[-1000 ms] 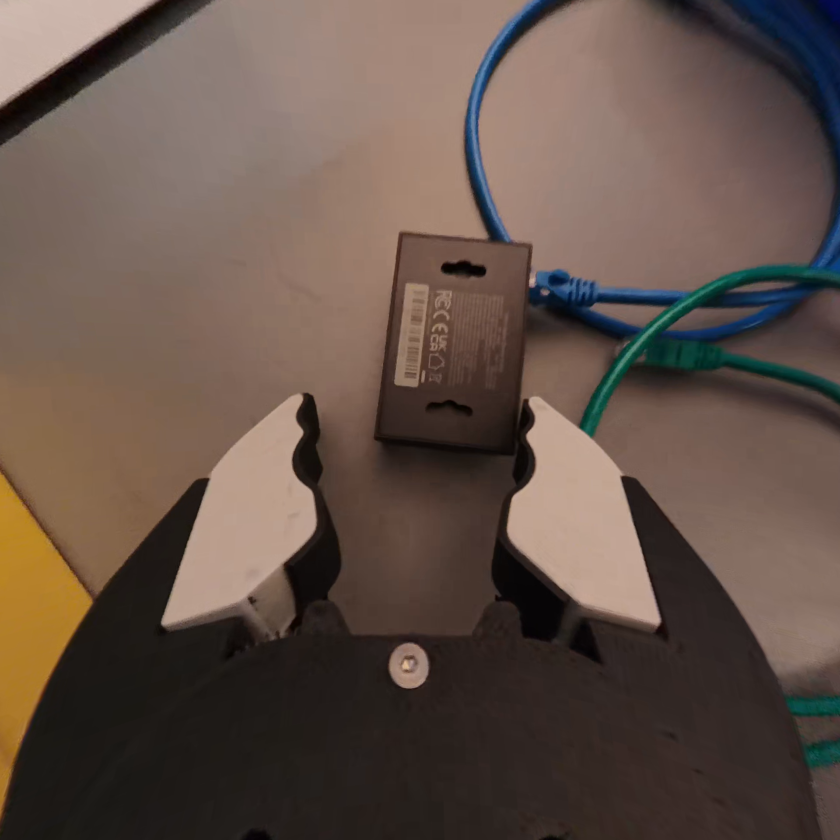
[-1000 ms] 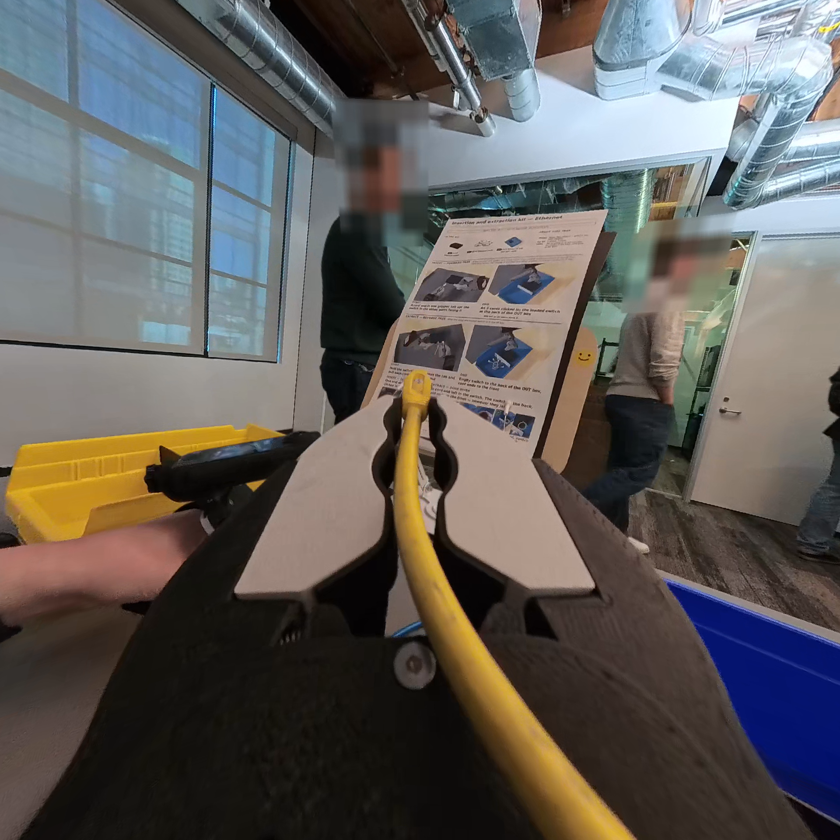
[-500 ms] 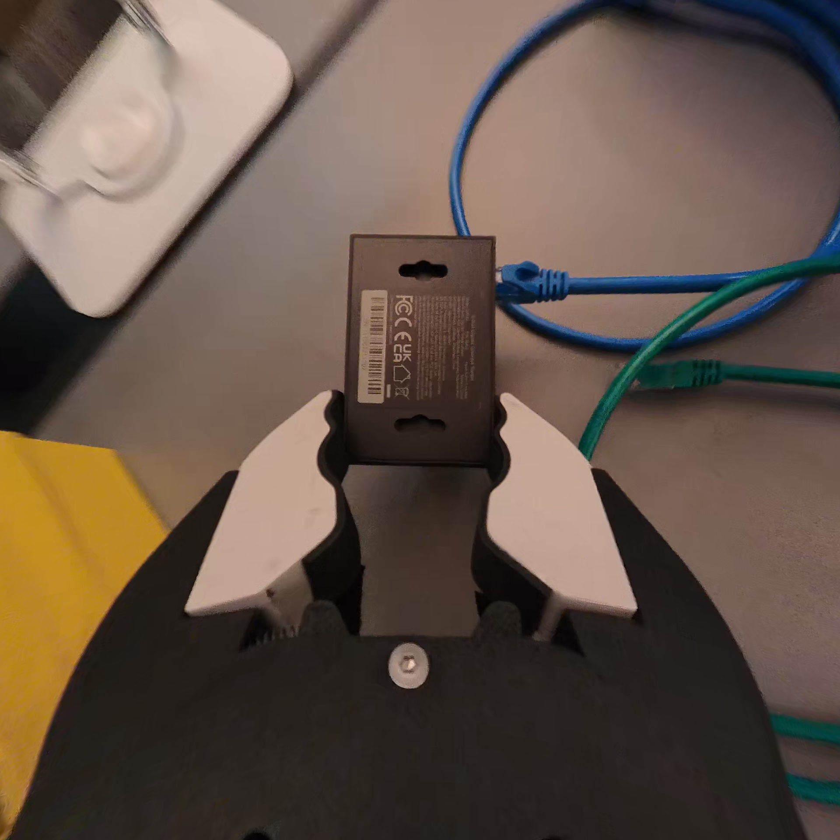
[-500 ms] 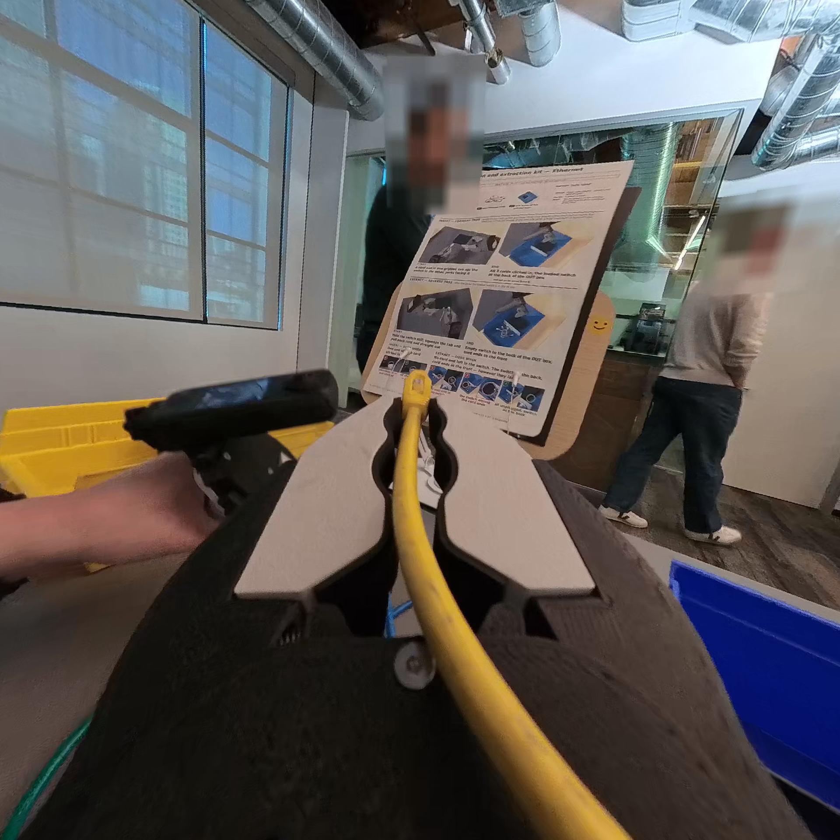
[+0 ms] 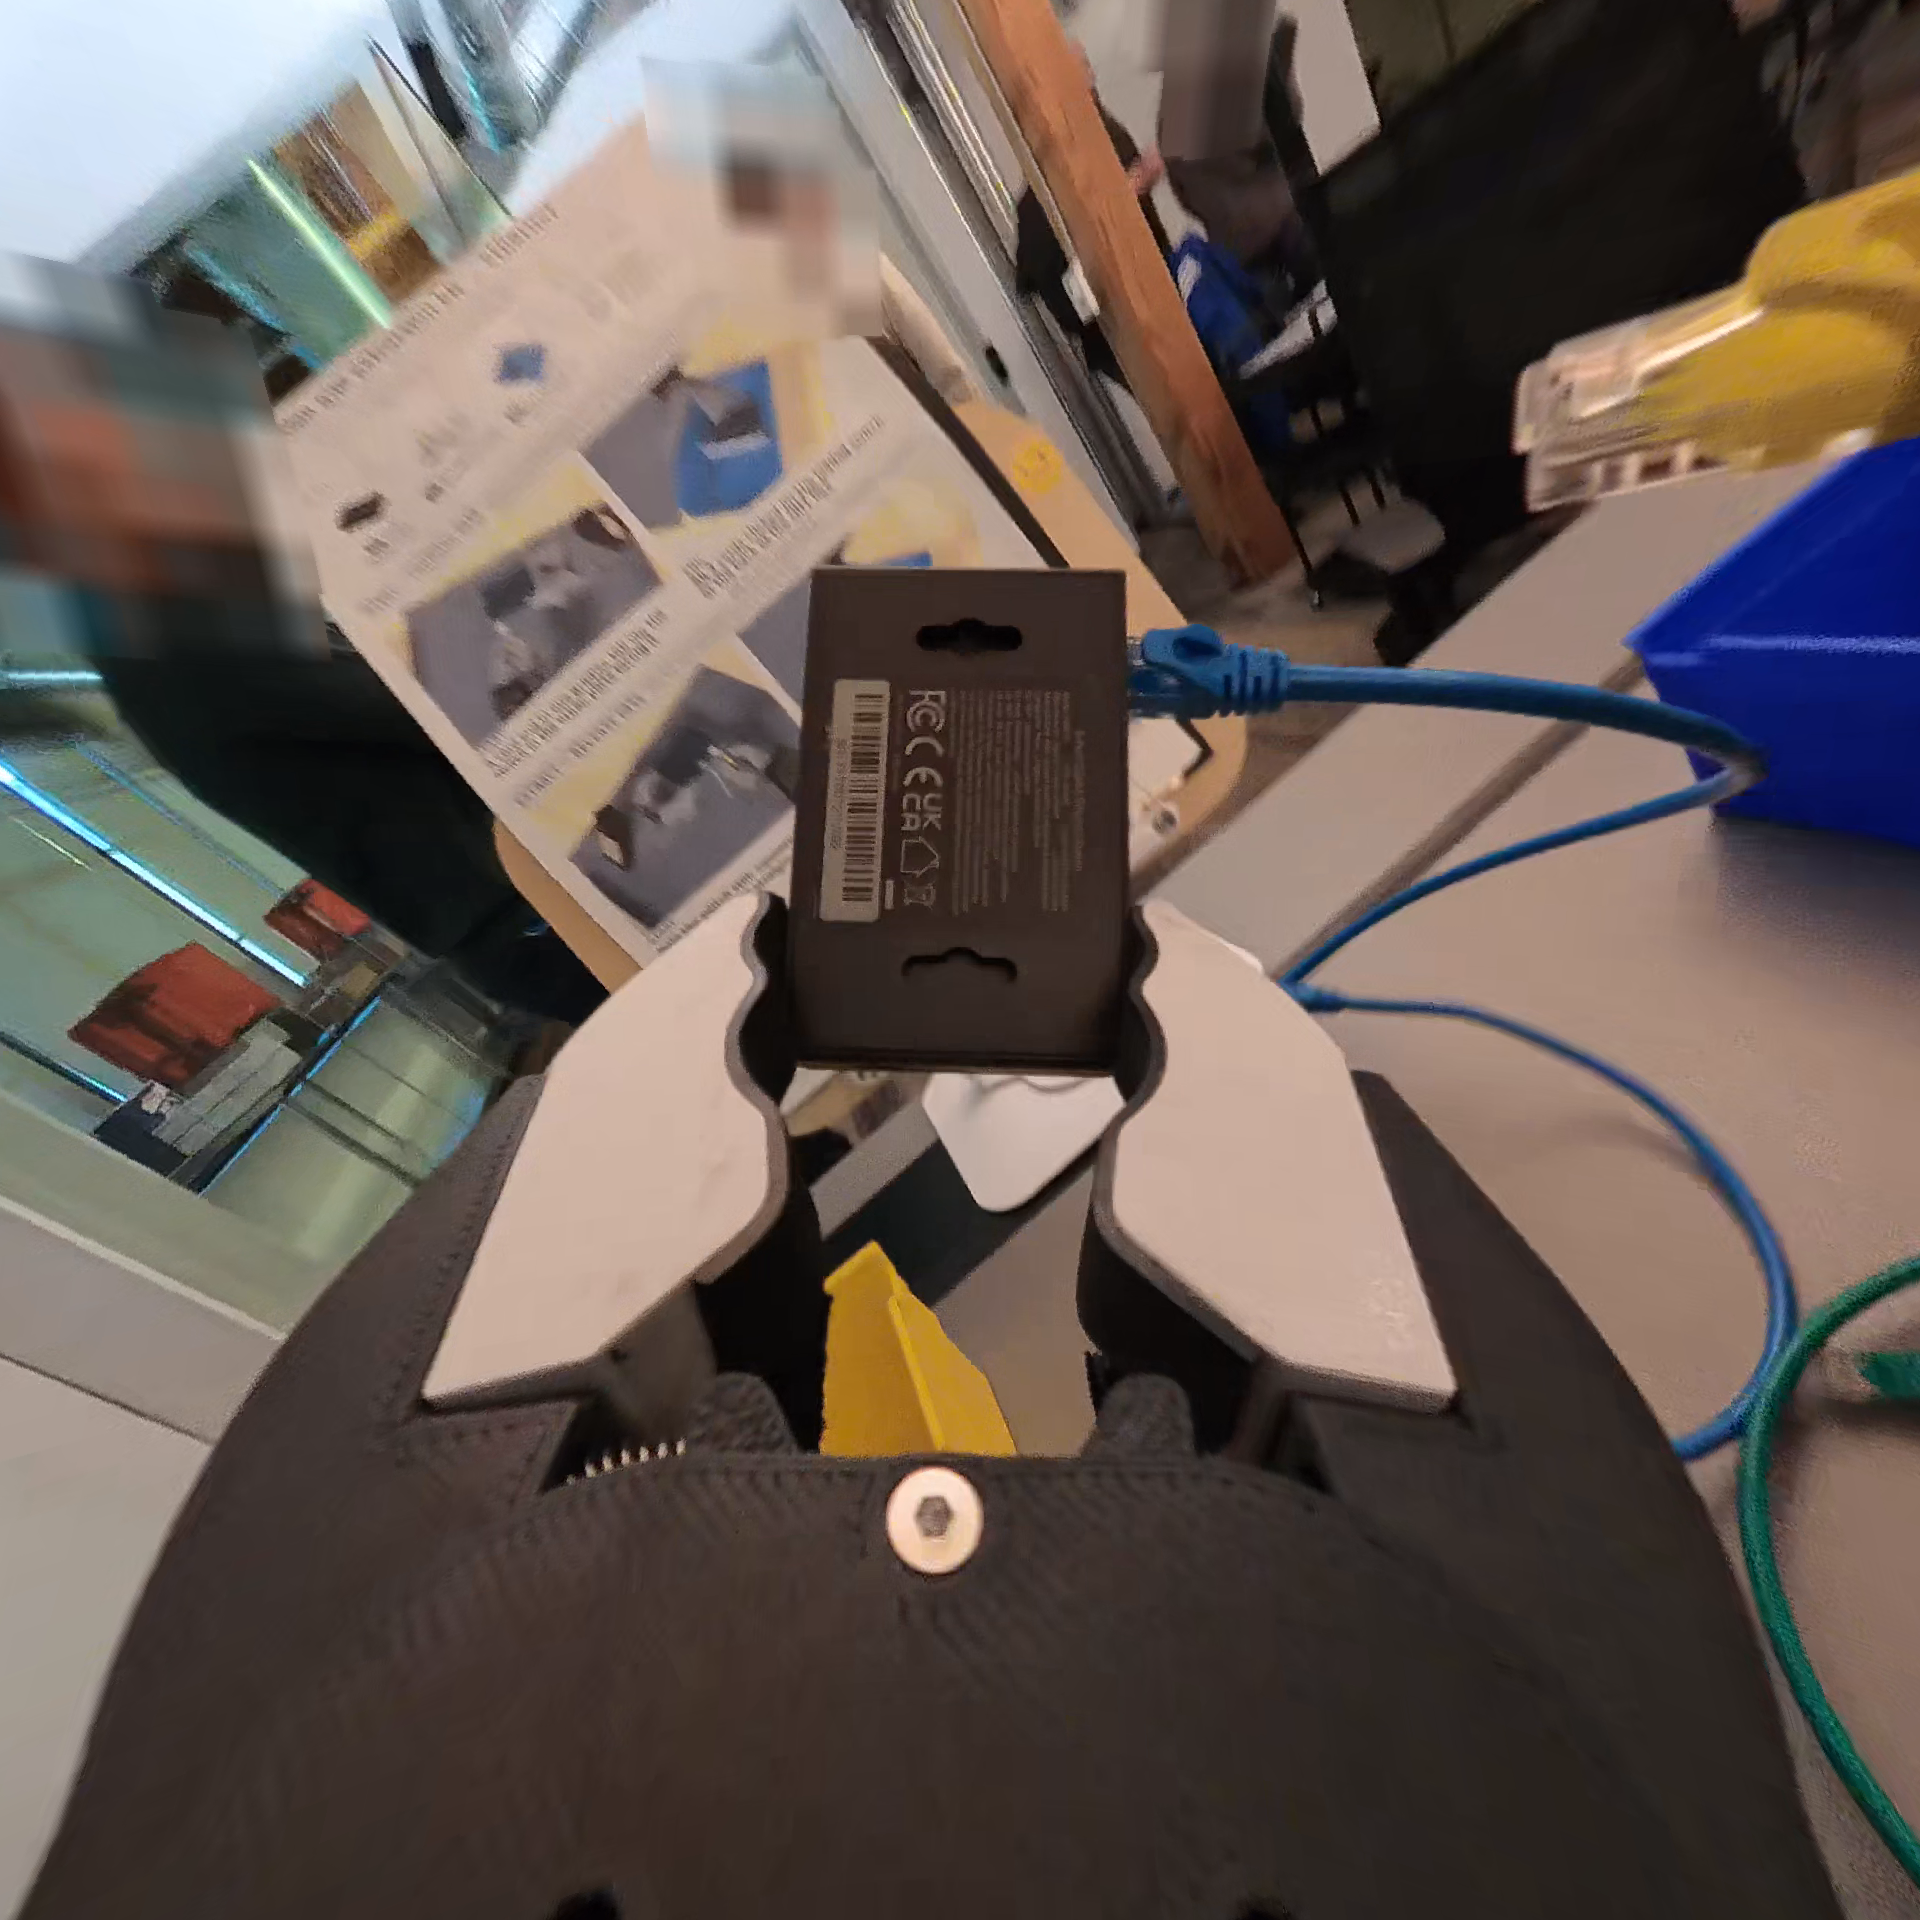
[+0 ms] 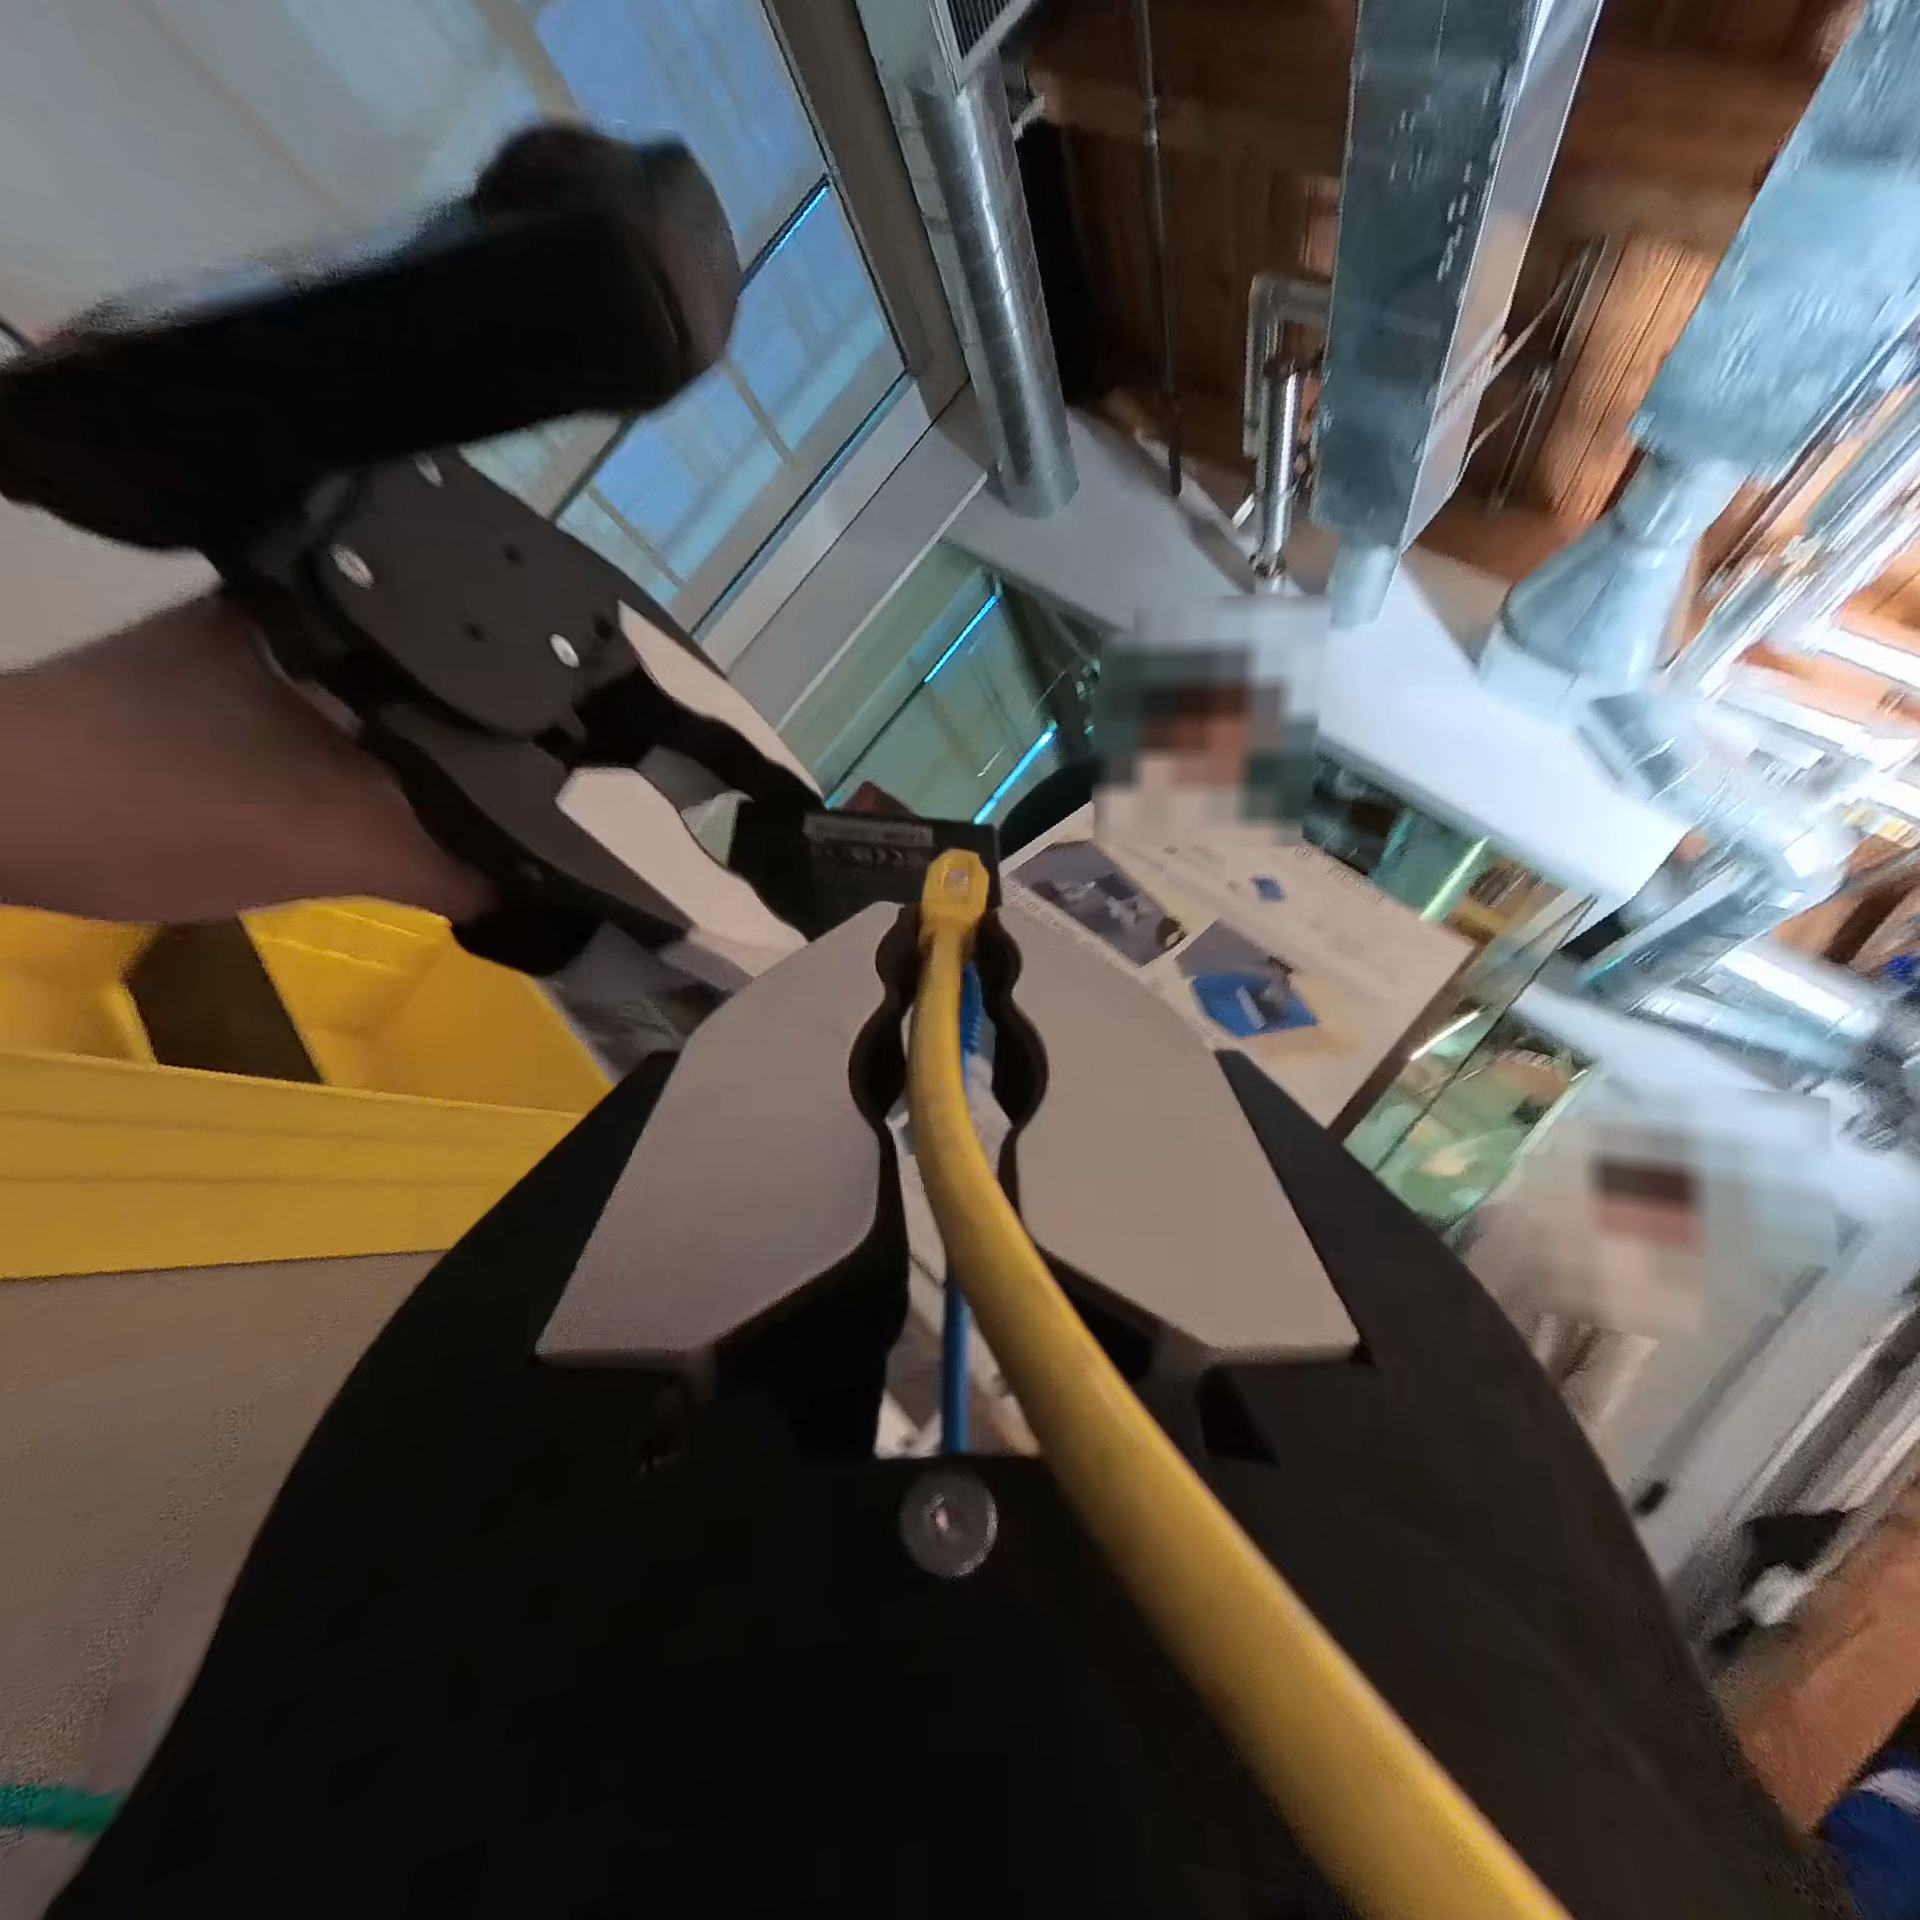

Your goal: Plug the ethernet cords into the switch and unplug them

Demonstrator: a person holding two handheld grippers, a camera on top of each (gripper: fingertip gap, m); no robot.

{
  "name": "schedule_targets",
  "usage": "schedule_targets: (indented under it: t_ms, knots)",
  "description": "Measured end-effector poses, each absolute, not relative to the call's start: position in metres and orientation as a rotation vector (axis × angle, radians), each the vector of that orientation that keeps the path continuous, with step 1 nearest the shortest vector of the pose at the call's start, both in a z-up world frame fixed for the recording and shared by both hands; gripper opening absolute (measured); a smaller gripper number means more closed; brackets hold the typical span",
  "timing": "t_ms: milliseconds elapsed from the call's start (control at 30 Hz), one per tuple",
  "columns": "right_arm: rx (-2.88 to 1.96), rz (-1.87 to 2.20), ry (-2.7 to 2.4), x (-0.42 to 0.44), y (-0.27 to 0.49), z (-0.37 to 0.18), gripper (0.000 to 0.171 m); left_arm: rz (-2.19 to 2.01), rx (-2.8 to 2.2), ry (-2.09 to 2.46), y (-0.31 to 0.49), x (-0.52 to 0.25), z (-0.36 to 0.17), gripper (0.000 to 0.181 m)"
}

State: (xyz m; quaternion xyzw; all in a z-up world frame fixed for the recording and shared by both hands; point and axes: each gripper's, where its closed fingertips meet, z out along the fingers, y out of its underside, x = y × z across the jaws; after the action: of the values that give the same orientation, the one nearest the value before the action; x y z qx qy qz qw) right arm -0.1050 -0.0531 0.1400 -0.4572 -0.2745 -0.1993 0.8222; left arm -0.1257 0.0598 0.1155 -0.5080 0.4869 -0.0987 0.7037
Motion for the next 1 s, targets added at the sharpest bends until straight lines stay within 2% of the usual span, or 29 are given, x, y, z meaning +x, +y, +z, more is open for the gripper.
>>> schedule_targets:
  t_ms: [200, 333, 533, 800, 1000]
  knots:
    - [-0.899, -0.490, -0.708, -0.117, -0.038, 0.144, 0.013, -0.382, -1.087, 1.020, 0.055, -0.144, 0.136, 0.060]
    - [-0.888, -0.504, -0.703, -0.116, -0.038, 0.132, 0.013, -0.546, -1.109, 1.030, 0.046, -0.142, 0.140, 0.060]
    - [-0.894, -0.526, -0.686, -0.118, -0.051, 0.144, 0.013, -0.673, -1.135, 1.051, 0.033, -0.134, 0.137, 0.060]
    - [-0.962, -0.459, -0.668, -0.162, -0.059, 0.141, 0.013, -0.776, -1.171, 0.986, 0.040, -0.138, 0.138, 0.060]
    - [-0.999, -0.354, -0.478, -0.130, -0.040, 0.131, 0.013, -0.935, -1.166, 0.964, 0.036, -0.138, 0.142, 0.060]
